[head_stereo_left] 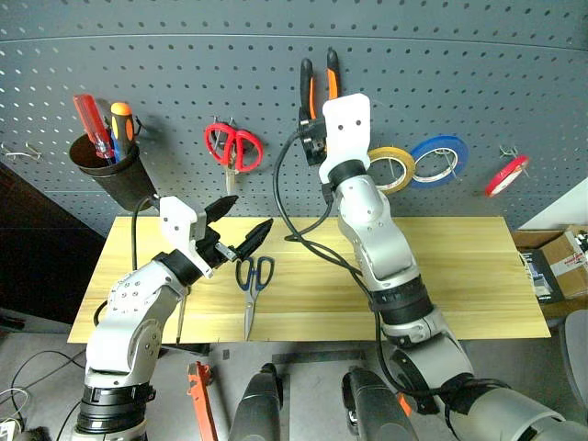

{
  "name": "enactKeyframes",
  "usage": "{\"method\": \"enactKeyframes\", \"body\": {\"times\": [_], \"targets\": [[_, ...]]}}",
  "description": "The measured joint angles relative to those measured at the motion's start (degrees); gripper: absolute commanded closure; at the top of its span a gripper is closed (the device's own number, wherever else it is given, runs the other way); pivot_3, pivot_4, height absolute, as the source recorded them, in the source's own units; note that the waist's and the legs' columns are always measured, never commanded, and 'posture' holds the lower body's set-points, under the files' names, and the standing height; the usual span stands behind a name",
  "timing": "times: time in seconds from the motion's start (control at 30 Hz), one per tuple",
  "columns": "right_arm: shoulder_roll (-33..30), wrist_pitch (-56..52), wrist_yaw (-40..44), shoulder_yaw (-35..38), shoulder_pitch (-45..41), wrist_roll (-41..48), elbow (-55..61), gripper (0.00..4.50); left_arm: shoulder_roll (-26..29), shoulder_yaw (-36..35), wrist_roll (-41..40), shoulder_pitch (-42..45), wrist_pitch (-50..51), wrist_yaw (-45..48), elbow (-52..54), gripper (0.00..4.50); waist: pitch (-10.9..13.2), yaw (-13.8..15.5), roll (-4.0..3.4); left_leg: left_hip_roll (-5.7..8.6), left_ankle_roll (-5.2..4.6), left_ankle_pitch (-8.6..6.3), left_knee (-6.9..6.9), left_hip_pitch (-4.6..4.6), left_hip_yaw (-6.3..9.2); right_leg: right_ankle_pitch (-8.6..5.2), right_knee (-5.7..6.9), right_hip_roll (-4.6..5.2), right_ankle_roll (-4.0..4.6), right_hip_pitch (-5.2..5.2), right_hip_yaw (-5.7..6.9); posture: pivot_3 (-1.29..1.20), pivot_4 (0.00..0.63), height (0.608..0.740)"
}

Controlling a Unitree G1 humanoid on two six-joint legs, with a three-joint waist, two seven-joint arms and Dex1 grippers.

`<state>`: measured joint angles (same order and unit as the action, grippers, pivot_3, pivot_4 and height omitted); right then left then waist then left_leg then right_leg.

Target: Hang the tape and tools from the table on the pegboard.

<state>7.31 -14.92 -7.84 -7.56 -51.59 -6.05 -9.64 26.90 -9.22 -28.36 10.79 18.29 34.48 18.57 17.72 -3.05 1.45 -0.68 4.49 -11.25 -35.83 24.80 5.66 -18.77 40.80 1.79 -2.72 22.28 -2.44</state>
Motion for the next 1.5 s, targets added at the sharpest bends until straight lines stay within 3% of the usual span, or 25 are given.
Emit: {"method": "enactKeyframes", "body": {"times": [0.03,0.2,0.47,0.63,0.83,0.93,1.03,1.23,1.5], "targets": [[0.02,0.05,0.0,-0.08,0.0,0.42,-0.97,0.02,-0.03,0.0,0.15,0.02,0.0,-0.04,-0.05,0.0,0.01,-0.05,-0.01,0.0,0.0,0.0,-0.01,0.0,-0.02,0.01,0.0,0.0,0.01,0.01,-0.02,-0.02,0.294,0.74],[-0.2,-0.87,0.39,0.24,-0.16,0.91,-1.04,0.02,-0.13,0.08,0.55,-0.02,-0.03,-0.08,-0.09,0.0,0.0,0.09,0.0,0.01,-0.02,0.27,0.0,0.0,0.04,0.15,0.04,-0.01,0.18,0.0,0.02,-0.02,0.295,0.74],[-3.77,-15.89,9.56,0.55,7.37,6.21,13.94,0.02,-0.18,-0.05,1.19,-0.76,2.03,-2.78,-0.13,0.0,0.04,-0.14,-0.02,-0.01,-0.03,0.33,0.38,0.05,0.06,0.17,-0.15,-0.02,0.2,0.09,0.04,-0.02,0.299,0.74],[-7.83,-30.91,18.26,1.12,13.5,15.16,27.76,0.02,0.38,1.34,3.7,-3.48,8.37,-7.0,0.44,0.0,0.05,-0.35,-0.02,-0.1,-0.03,0.33,0.98,0.06,0.04,0.17,-0.76,-0.07,0.22,0.11,0.08,-0.02,0.305,0.74],[-13.37,-44.84,26.76,7.99,20.13,31.13,43.47,0.02,0.68,6.07,8.6,-7.42,20.96,-14.98,4.32,0.0,0.06,-0.27,-0.01,-0.09,-0.05,0.31,1.06,0.13,0.0,0.15,-1.01,-0.05,0.21,0.09,0.06,-0.02,0.307,0.74],[-23.64,-48.86,33.3,6.98,27.03,37.08,50.14,0.02,-1.62,7.75,10.42,-9.2,27.96,-19.92,6.51,0.0,0.07,0.05,0.0,-0.03,-0.05,0.31,1.03,0.13,0.01,0.15,-1.13,-0.02,0.2,0.01,0.06,-0.03,0.309,0.74],[-30.98,-49.73,38.4,4.61,33.34,40.89,54.01,0.02,-4.58,8.91,11.3,-10.24,33.86,-23.91,7.7,0.0,0.14,-0.06,0.09,-0.01,-0.05,0.31,1.01,0.13,0.02,0.16,-1.12,-0.03,0.18,0.0,0.06,-0.04,0.315,0.74],[-38.02,-48.1,40.81,-0.37,39.22,42.66,57.32,0.02,-9.73,8.98,15.03,-9.41,42.88,-32.48,7.9,0.0,0.17,-0.29,0.14,-0.06,-0.03,0.33,0.95,0.07,0.05,0.01,-0.98,-0.14,-0.08,0.01,0.04,-0.05,0.314,0.74],[-41.96,-41.71,40.36,-7.51,38.99,36.58,57.32,0.02,-17.09,7.37,17.14,-1.97,45.68,-36.34,-0.98,0.0,0.21,0.01,0.3,0.02,-0.02,0.33,0.9,0.15,0.01,0.1,-1.16,-0.09,-0.14,-0.03,0.01,-0.07,0.318,0.74]]}}
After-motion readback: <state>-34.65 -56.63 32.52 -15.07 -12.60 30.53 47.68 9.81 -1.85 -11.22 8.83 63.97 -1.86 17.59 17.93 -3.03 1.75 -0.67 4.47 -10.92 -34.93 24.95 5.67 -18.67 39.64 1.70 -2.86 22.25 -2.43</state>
